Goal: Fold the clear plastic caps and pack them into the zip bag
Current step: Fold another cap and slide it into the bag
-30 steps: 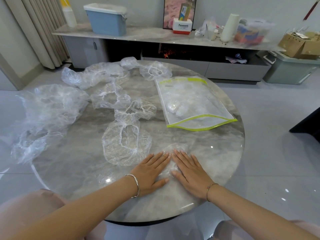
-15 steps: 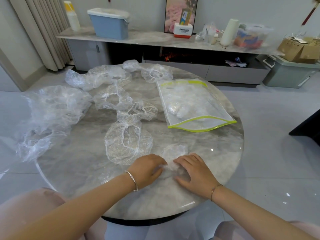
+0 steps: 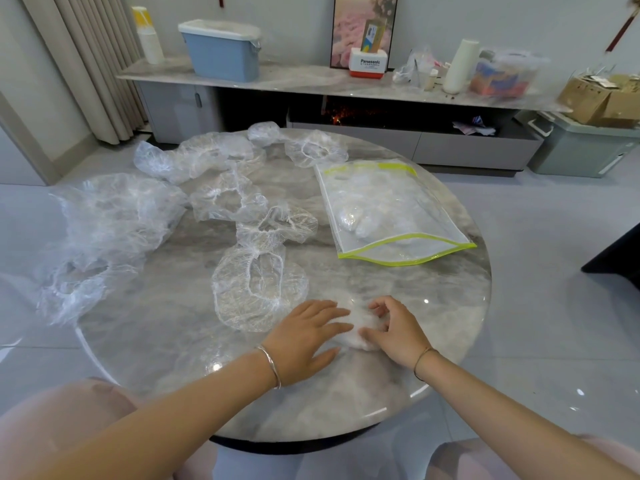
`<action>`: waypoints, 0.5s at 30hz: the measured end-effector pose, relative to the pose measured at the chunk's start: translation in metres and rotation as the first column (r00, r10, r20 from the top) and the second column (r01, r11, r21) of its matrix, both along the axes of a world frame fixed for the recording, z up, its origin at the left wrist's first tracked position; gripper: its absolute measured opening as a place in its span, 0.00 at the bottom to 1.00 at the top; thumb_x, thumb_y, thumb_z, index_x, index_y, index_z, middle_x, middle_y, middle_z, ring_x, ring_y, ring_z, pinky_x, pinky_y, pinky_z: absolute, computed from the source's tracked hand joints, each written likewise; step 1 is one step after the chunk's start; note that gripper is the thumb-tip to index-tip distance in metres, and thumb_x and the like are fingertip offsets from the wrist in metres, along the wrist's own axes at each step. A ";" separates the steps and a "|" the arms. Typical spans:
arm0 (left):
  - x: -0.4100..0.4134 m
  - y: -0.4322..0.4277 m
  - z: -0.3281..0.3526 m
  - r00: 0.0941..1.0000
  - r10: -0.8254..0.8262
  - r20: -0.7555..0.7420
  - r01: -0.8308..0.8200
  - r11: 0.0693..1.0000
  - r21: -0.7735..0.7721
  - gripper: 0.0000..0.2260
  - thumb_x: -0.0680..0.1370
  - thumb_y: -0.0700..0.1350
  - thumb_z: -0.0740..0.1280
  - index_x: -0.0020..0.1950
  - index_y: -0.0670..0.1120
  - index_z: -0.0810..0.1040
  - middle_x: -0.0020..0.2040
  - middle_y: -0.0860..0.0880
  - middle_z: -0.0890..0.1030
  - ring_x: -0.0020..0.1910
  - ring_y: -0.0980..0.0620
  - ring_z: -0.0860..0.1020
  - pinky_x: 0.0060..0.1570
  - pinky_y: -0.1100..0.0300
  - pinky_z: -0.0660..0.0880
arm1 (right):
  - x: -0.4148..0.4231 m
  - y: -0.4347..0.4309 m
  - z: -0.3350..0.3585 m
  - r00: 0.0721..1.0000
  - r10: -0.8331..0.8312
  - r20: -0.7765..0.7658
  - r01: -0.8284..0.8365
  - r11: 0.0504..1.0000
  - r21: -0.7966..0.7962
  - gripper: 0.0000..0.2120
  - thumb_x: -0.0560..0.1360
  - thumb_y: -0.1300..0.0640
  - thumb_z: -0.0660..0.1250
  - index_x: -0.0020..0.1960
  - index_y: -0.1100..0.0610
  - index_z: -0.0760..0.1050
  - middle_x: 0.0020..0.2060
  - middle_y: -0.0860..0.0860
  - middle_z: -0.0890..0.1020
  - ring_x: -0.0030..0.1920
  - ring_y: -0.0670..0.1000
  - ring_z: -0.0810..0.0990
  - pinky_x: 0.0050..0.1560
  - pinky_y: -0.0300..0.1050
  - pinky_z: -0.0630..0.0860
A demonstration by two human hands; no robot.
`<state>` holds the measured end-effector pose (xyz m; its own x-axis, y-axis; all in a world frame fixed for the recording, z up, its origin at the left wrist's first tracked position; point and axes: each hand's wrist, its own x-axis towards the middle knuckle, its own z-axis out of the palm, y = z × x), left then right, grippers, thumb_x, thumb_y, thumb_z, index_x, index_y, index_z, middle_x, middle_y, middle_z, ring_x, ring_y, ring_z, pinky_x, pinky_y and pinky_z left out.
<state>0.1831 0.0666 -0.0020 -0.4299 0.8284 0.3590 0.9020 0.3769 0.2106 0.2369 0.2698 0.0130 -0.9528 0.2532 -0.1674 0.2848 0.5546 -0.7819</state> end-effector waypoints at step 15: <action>-0.012 0.043 0.047 0.104 -0.092 0.990 -0.682 0.718 0.138 0.09 0.76 0.45 0.68 0.43 0.39 0.80 0.33 0.50 0.81 0.36 0.54 0.79 0.45 0.62 0.79 | -0.008 0.000 0.037 0.989 -0.075 0.124 0.139 0.725 -0.674 0.23 0.66 0.56 0.77 0.58 0.58 0.74 0.56 0.57 0.81 0.52 0.53 0.81 0.52 0.47 0.76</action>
